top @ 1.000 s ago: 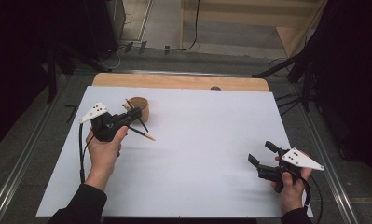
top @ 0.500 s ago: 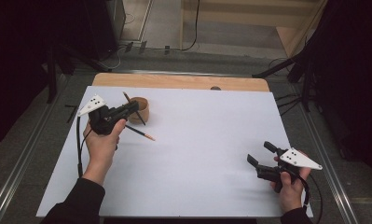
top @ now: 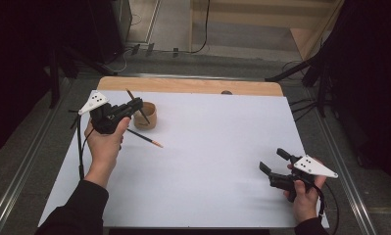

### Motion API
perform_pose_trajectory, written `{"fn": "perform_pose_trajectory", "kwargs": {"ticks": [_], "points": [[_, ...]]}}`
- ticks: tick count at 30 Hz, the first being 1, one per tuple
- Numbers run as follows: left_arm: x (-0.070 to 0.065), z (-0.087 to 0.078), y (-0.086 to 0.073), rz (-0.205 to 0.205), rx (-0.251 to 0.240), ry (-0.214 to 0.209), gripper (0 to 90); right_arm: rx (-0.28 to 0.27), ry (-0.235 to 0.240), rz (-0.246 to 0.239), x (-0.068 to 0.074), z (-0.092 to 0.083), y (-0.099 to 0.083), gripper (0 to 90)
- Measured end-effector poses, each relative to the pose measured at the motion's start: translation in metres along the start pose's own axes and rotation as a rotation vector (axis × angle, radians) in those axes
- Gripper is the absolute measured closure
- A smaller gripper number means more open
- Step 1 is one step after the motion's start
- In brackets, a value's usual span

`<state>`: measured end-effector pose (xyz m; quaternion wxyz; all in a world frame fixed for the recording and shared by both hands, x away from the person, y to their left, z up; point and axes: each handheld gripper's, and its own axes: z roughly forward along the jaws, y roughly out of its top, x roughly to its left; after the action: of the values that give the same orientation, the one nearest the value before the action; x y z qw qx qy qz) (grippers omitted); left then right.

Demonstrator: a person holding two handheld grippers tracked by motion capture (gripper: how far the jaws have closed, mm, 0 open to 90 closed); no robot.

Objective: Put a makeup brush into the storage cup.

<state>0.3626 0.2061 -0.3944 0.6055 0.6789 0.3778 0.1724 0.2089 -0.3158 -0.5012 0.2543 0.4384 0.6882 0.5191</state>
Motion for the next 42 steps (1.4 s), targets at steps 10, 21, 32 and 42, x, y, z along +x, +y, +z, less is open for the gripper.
{"fn": "perform_pose_trajectory", "kwargs": {"ticks": [10,21,32,42], "points": [[0.003,0.006,0.004,0.001,-0.004,0.024,84.2,0.003,-0.004,0.000,0.000,0.001,0.000,14.8],[0.008,0.016,0.009,-0.002,-0.019,0.051,84.2,0.002,-0.005,0.000,0.000,0.001,-0.001,15.4],[0.016,0.028,0.004,-0.011,-0.020,0.086,84.1,0.000,-0.003,0.001,-0.001,0.001,-0.001,15.5],[0.021,0.037,-0.001,-0.026,-0.031,0.140,84.1,-0.003,-0.002,0.003,0.000,0.000,-0.001,15.6]]}}
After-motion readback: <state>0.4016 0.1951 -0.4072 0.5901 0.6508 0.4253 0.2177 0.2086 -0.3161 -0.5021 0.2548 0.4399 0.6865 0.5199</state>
